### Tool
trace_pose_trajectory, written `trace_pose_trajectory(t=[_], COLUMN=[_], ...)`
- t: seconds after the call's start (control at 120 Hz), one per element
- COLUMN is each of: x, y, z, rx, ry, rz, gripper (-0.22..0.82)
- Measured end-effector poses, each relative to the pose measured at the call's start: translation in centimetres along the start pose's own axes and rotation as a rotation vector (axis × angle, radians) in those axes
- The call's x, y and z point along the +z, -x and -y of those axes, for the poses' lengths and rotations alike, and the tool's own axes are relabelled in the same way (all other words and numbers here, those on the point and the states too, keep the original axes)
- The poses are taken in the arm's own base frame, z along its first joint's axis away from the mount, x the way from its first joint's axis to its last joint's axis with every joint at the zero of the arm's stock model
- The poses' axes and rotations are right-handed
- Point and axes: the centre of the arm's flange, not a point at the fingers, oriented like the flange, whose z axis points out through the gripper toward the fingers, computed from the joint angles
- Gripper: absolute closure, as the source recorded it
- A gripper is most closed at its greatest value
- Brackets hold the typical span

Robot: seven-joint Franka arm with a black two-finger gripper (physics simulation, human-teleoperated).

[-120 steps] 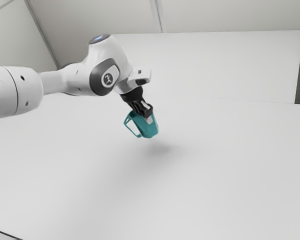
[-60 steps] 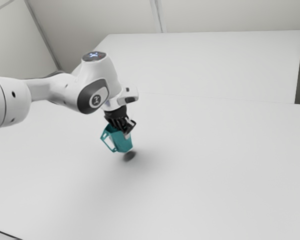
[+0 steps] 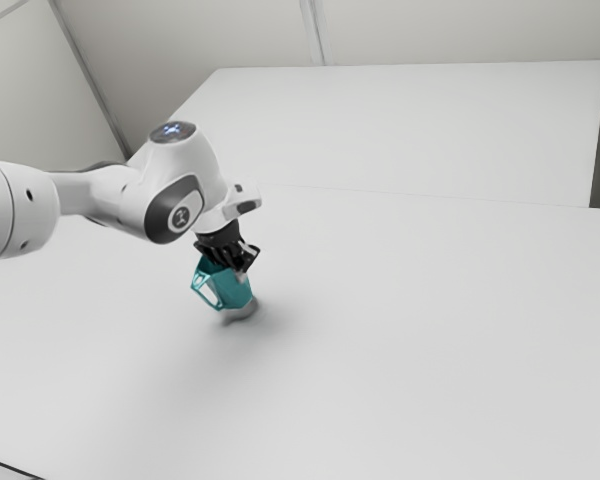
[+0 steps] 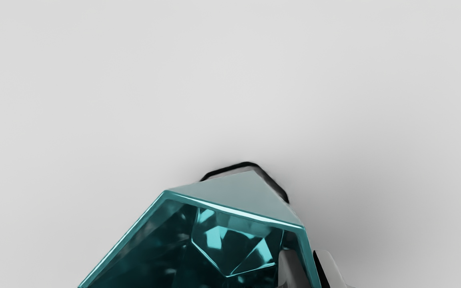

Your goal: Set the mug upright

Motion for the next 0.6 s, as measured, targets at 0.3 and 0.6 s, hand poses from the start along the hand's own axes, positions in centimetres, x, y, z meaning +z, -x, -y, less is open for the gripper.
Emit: trace_pose_trajectory(t=[0.3, 0.6], x=[1.4, -0.2], y=[0.0, 0.0], z=[-0.5, -0.4], rx=[-0.024, -0.034], ry=[0.009, 0.006], rz=[-0.002, -0.032], gripper=[0.78, 0.28])
